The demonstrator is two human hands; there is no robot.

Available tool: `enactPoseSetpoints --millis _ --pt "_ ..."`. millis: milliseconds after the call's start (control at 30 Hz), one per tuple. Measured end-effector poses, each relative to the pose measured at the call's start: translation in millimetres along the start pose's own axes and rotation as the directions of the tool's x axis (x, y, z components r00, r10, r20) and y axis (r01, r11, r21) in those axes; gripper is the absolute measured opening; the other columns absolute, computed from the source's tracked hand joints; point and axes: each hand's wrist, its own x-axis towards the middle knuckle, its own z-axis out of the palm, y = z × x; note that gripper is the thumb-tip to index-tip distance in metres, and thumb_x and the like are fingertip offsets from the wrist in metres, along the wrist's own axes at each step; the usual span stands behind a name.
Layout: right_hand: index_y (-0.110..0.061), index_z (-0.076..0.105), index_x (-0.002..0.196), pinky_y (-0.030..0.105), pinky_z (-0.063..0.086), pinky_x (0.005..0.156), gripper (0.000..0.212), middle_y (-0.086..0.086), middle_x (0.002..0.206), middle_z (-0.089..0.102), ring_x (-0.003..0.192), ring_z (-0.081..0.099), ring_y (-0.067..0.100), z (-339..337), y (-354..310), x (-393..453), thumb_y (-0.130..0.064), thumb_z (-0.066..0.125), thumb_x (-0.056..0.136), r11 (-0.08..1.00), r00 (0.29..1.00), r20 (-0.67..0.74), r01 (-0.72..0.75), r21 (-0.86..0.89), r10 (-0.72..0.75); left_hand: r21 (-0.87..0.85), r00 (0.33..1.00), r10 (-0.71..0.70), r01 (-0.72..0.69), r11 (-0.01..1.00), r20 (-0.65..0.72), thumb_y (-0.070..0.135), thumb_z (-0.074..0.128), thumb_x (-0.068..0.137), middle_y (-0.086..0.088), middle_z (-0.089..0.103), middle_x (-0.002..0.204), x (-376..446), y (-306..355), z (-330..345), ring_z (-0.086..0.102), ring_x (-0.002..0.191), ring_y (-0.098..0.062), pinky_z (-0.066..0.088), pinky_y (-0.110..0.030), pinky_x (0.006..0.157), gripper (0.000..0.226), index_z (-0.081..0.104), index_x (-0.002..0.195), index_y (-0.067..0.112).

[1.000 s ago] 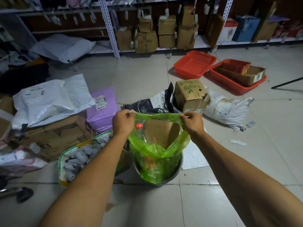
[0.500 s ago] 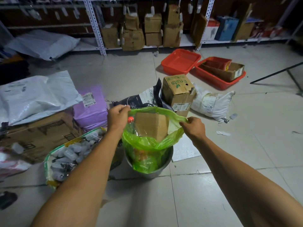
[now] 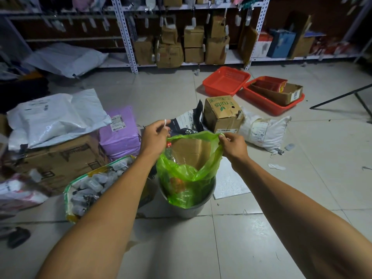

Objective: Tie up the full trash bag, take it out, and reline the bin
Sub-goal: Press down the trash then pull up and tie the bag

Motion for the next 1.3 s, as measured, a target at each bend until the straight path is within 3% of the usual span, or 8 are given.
enactPoseSetpoints --millis 133,300,400,500,667,900,1000,1300 --pt "-0.013 0.065 0.109 0.037 0.057 0.075 0.034 0.008 0.094 0.069 0.081 0.066 0.023 1.4 -1.1 -10.7 -0.03 0.071 0.08 0.993 0.999 -0.002 -0.032 -0.118 0.032 0.061 0.999 0.028 -0.029 0.998 0.019 0.009 0.05 0.099 -0.001 0.068 0.108 -3.1 1.1 -4.8 0.065 0.1 -0.016 0.052 -0.021 0.079 0.037 0.057 0.134 0.02" --pt "-0.011 0.063 0.085 0.044 0.058 0.072 0.028 0.009 0.08 0.07 0.075 0.067 0.028 -11.4 9.6 -13.6 -0.032 0.076 0.071 0.971 0.992 -0.072 -0.112 -0.21 0.099 0.113 0.996 0.012 -0.022 0.993 0.091 0.003 0.047 0.099 -0.004 0.068 0.107 -7.1 -4.7 -2.7 0.056 0.076 -0.007 0.039 -0.009 0.048 0.047 0.046 0.143 0.019" --pt "-0.011 0.067 0.072 0.049 0.06 0.069 0.013 0.011 0.071 0.07 0.065 0.068 0.026 -15.6 13.2 -13.2 -0.017 0.078 0.073 0.989 0.995 -0.04 -0.092 -0.112 0.088 0.121 0.996 0.008 -0.019 0.992 0.094 0.003 0.048 0.098 -0.004 0.069 0.105 -11.6 -9.0 1.2 0.062 0.076 -0.013 0.045 -0.018 0.055 0.045 0.049 0.14 0.019" --pt "-0.007 0.07 0.083 0.043 0.062 0.069 0.009 0.013 0.081 0.072 0.073 0.072 0.028 -15.0 10.9 -15.9 -0.006 0.075 0.077 0.998 0.998 -0.029 -0.064 0.012 0.064 0.144 0.994 -0.007 -0.008 0.99 0.105 0.005 0.049 0.098 -0.001 0.071 0.104 -13.1 -11.7 5.4 0.065 0.082 -0.025 0.048 -0.033 0.062 0.044 0.05 0.138 0.023" --pt "-0.009 0.07 0.093 0.035 0.061 0.073 0.024 0.015 0.09 0.071 0.08 0.069 0.027 -11.2 1.6 -20.2 0.01 0.062 0.081 0.981 0.999 0.028 -0.042 0.19 0.037 0.17 0.994 -0.006 -0.013 0.985 0.106 0.005 0.048 0.098 0.0 0.07 0.102 -14.7 -12.9 8.0 0.067 0.08 -0.02 0.042 -0.024 0.049 0.044 0.051 0.138 0.022" --pt "-0.006 0.073 0.091 0.035 0.053 0.065 0.008 0.009 0.078 0.07 0.069 0.062 0.019 -5.8 3.8 -23.3 -0.009 0.069 0.085 0.968 0.999 0.017 -0.035 0.247 0.032 0.197 0.994 -0.036 0.014 0.98 0.106 0.006 0.048 0.097 -0.001 0.072 0.101 -19.3 -16.4 5.7 0.069 0.08 -0.025 0.038 -0.023 0.047 0.04 0.053 0.134 0.02" --pt "-0.01 0.073 0.087 0.033 0.05 0.064 0.007 0.007 0.076 0.067 0.066 0.057 0.018 -5.4 -0.8 -22.2 -0.015 0.068 0.088 0.962 1.0 0.0 -0.027 0.27 0.028 0.205 0.993 -0.032 0.008 0.979 0.117 0.005 0.048 0.097 0.001 0.072 0.101 -20.7 -14.2 5.3 0.059 0.064 -0.023 0.036 -0.024 0.044 0.039 0.054 0.132 0.023" --pt "-0.01 0.066 0.08 0.036 0.051 0.065 0.011 0.014 0.077 0.062 0.064 0.054 0.022 -3.5 -14.6 -18.7 -0.005 0.065 0.089 0.967 0.998 0.047 -0.062 0.246 0.052 0.269 0.989 0.015 -0.055 0.962 0.149 0.01 0.047 0.099 0.006 0.071 0.1 -23.5 -1.5 7.6 0.066 0.075 -0.019 0.052 -0.036 0.061 0.039 0.052 0.135 0.024"
